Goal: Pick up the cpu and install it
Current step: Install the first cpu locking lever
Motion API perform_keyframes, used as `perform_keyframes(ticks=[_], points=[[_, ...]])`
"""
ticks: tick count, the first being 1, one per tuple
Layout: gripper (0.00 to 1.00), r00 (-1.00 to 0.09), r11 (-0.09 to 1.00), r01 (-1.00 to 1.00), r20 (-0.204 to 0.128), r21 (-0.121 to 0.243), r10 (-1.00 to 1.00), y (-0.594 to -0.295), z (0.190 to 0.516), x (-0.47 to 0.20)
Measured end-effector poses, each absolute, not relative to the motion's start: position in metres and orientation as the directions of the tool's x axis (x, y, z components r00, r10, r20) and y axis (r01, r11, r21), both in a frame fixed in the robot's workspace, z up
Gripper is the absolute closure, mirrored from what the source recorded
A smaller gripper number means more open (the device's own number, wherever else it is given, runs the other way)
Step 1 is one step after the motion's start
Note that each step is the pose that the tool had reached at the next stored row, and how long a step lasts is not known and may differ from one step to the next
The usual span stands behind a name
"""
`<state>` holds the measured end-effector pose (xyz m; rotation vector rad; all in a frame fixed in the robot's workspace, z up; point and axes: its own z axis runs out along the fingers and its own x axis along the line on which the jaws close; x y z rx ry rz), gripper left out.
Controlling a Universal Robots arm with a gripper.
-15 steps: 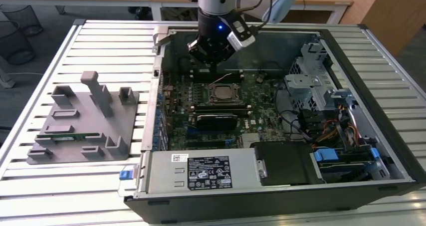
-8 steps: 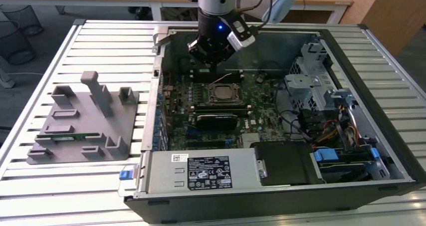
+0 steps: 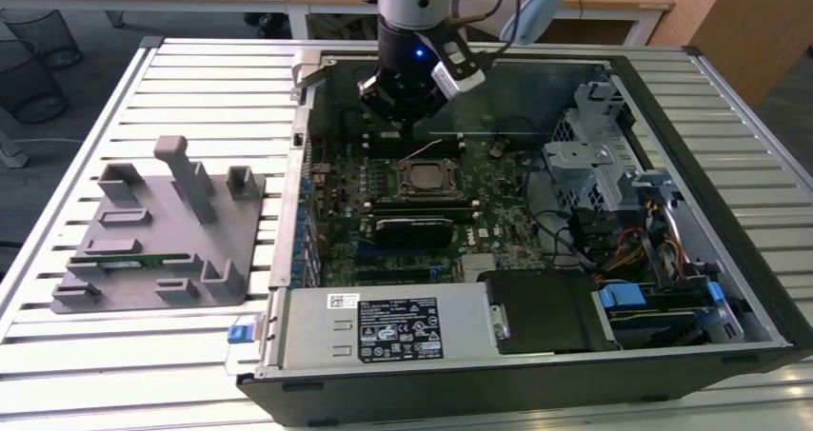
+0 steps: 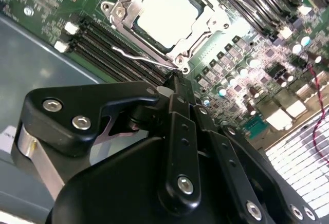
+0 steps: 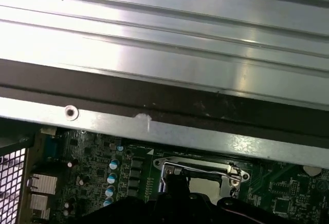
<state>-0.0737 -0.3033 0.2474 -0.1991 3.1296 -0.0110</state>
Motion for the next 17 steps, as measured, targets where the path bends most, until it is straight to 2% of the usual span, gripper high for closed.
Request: perform_keyframes(ticks=[9, 14, 17], points=[[0.89, -1.0, 1.0, 0.014, -0.005, -0.005, 0.014, -0.3034, 0.2438, -0.0733], [0.89, -1.0, 0.997, 0.015, -0.007, 0.071, 0.016, -0.3057, 0.2433, -0.0729], [0.89, -1.0, 0.997, 0.015, -0.009, 0.077, 0.016, -0.3079, 0.2411, -0.0717]])
